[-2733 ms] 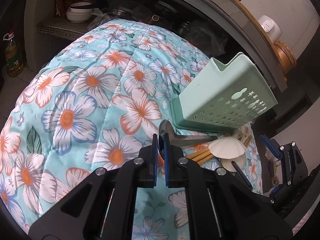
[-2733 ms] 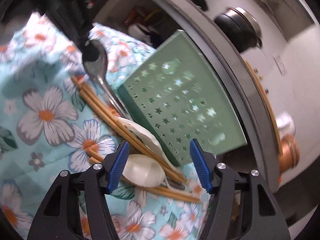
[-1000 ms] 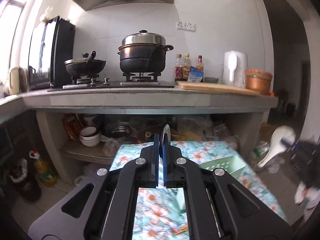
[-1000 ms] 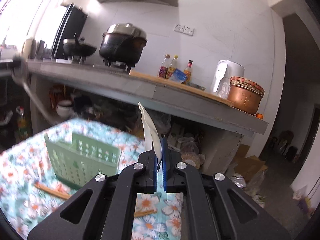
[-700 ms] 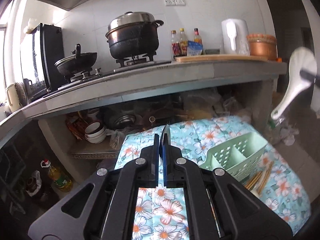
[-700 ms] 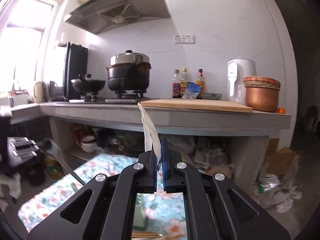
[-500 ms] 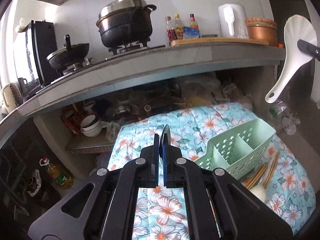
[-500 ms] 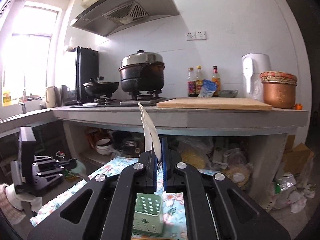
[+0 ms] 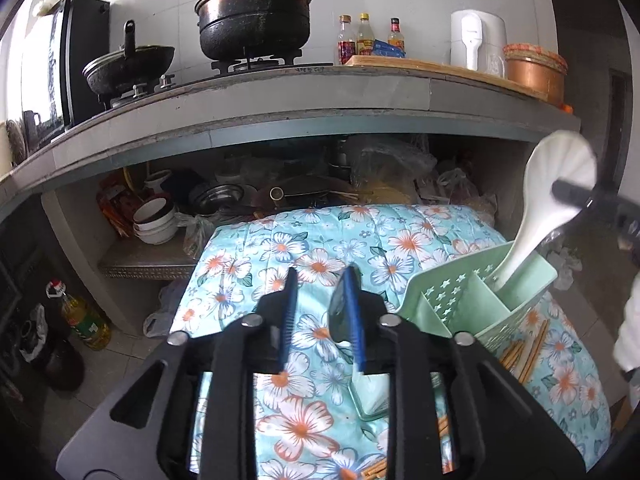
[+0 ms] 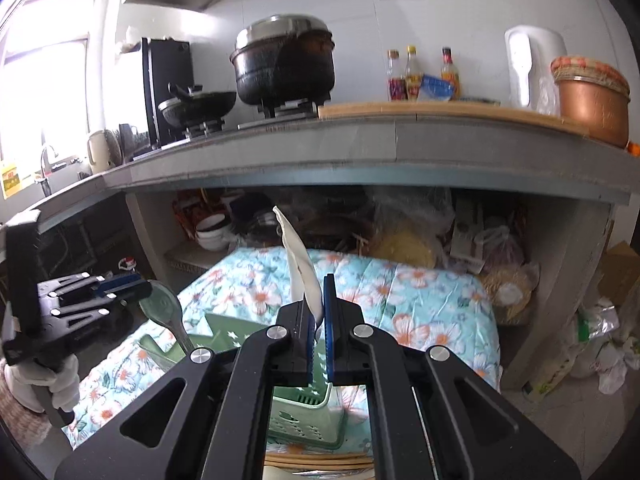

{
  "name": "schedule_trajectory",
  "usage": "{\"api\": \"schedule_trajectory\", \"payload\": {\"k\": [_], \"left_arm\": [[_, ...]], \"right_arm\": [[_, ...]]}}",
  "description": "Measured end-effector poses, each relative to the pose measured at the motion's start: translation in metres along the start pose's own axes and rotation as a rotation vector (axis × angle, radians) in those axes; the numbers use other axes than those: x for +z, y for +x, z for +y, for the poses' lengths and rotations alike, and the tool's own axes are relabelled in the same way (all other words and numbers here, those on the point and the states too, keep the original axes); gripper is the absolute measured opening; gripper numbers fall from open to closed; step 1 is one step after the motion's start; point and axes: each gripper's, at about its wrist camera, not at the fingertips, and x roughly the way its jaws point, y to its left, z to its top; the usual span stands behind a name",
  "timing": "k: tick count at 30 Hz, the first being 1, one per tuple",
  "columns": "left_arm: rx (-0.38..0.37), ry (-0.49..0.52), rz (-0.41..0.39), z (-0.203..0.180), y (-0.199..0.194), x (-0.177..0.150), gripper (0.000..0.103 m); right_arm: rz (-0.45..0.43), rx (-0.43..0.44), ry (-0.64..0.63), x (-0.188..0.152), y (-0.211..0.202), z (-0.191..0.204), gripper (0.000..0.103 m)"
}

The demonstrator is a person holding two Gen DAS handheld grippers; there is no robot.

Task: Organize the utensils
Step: 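Lower the metal spoon into the holder with left while right inserts the paddle, then open both tools and withdraw them from the green holder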

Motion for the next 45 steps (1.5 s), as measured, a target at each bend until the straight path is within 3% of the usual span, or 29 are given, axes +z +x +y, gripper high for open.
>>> {"api": "schedule_trajectory", "payload": {"k": [8,9,10,12,14,16,20,23,25,29,35,41,45], "left_arm": [[-0.013,-0.101,-0.060,0.022,-0.018,-0.003,0.051],[-0.015,-0.115,-0.063,0.025,-0.020,-0.005,0.055],[-0.017,-0.126,-0.065,0.027,-0.022,-0.006,0.057],[-0.020,-0.148,-0.069,0.030,-0.027,-0.009,0.059],[-0.028,-0.157,-0.067,0.031,-0.030,-0.012,0.060],[-0.035,-0.167,-0.063,0.031,-0.034,-0.016,0.062],[-0.065,-0.168,-0.063,0.027,-0.045,-0.024,0.068],[-0.088,-0.168,-0.072,0.023,-0.054,-0.033,0.072],[-0.100,-0.175,-0.068,0.020,-0.059,-0.039,0.073],[-0.093,-0.217,-0.046,0.016,-0.061,-0.053,0.073],[-0.134,-0.216,0.034,0.005,-0.052,-0.082,0.073],[-0.166,-0.208,0.126,-0.001,-0.034,-0.106,0.073],[-0.209,-0.213,0.150,-0.004,-0.030,-0.115,0.075]], "right_arm": [[0.110,0.006,0.032,-0.017,0.036,-0.006,0.006],[0.112,0.002,0.035,-0.017,0.036,-0.007,0.010],[0.110,0.001,0.037,-0.016,0.035,-0.007,0.026],[0.090,0.006,0.042,-0.015,0.028,-0.008,0.045],[0.059,0.012,0.033,-0.011,0.019,-0.006,0.048],[0.033,-0.002,0.022,-0.007,0.009,-0.004,0.058],[-0.018,-0.011,0.041,-0.003,-0.018,-0.006,0.061],[-0.067,-0.053,0.051,-0.009,-0.044,-0.008,0.078],[-0.090,-0.080,0.048,-0.015,-0.059,-0.006,0.095],[-0.088,-0.183,0.030,-0.042,-0.081,0.001,0.097],[0.072,-0.235,0.101,-0.093,-0.078,0.002,0.097],[0.064,-0.339,0.070,-0.123,-0.085,0.017,0.097],[0.107,-0.341,0.057,-0.129,-0.078,0.017,0.097]]}}
